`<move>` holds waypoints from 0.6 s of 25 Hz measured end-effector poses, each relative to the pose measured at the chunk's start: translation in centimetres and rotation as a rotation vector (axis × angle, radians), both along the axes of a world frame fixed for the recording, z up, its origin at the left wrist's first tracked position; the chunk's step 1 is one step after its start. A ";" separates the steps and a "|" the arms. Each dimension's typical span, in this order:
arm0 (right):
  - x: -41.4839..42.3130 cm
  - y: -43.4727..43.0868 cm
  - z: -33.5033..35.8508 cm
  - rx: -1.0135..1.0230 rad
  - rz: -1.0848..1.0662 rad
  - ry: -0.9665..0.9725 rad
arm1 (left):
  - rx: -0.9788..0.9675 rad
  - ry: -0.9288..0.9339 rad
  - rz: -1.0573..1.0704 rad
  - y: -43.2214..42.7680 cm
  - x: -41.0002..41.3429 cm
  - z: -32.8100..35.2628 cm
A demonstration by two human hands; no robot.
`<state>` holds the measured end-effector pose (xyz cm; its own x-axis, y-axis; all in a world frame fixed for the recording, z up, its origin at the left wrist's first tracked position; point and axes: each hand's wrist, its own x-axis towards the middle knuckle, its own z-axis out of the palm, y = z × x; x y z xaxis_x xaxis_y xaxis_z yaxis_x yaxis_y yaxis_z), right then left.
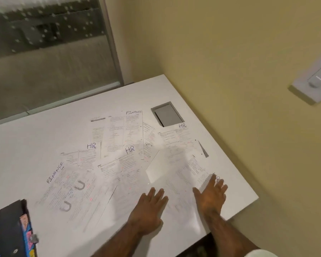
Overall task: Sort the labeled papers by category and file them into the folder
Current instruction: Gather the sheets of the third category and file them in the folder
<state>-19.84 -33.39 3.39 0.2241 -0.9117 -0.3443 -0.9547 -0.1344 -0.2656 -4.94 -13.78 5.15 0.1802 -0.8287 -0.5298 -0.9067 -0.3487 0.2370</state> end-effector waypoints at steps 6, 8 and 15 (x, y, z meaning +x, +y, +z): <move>-1.5 -3.0 -1.8 0.026 0.094 0.117 | 0.104 -0.066 -0.035 -1.1 -0.9 0.1; -1.3 -2.8 -2.1 -0.006 0.125 0.061 | 0.097 -0.076 -0.039 -1.2 -1.0 0.1; -1.4 -3.3 -1.1 0.077 -0.055 0.054 | 0.123 -0.086 -0.012 -1.2 -1.6 0.1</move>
<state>-21.29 -36.67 2.27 0.1538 -0.8925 -0.4240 -0.9732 -0.0625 -0.2215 -6.51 -14.98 5.23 0.2197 -0.7610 -0.6104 -0.9263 -0.3590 0.1142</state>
